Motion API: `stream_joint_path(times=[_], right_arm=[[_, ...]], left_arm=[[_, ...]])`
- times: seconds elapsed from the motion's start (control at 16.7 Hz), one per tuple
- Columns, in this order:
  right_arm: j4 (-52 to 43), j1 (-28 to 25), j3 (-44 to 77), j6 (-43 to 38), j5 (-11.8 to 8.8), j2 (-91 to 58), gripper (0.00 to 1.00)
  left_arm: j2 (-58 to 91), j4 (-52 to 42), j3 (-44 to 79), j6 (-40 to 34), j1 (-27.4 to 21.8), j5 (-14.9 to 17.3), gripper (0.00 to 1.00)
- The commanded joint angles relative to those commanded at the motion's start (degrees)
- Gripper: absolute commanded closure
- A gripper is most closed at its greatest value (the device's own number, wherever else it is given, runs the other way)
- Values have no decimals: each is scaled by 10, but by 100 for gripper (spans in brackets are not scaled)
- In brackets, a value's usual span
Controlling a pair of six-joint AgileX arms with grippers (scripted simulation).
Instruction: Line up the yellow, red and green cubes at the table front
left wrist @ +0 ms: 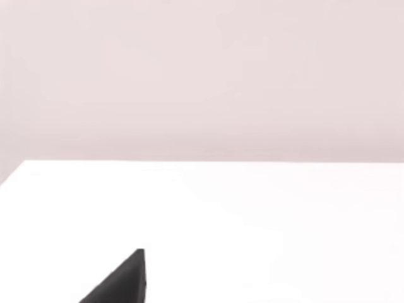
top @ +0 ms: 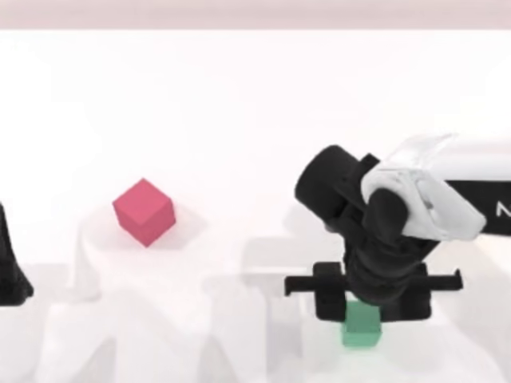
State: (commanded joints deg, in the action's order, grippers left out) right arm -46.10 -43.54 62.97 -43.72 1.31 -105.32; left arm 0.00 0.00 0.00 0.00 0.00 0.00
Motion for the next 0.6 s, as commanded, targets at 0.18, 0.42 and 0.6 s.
stream_joint_path(times=[0.18,0.42,0.6], right_arm=[[0,0,0,0,0,0,17],[0,0,0,0,0,0,0],[0,0,0,0,0,0,0]], left_arm=[[0,0,0,0,0,0,0],[0,0,0,0,0,0,0],[0,0,0,0,0,0,0]])
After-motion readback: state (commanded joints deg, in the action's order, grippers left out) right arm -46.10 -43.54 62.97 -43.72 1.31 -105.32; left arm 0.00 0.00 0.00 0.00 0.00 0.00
